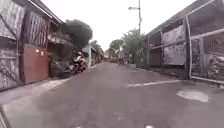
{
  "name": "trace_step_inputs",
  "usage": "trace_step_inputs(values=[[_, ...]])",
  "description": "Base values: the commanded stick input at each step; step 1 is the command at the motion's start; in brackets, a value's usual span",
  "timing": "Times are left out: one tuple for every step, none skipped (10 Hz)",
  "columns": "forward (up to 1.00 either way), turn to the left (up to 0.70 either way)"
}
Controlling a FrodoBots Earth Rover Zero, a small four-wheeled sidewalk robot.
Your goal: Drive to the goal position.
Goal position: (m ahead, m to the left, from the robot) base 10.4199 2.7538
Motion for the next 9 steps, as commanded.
trace_step_inputs(values=[[1.0,0.0],[1.0,0.0],[1.0,0.02],[1.0,0.09],[1.0,0.2],[1.0,0.18],[1.0,0.06],[1.0,0.0],[1.0,0.0]])
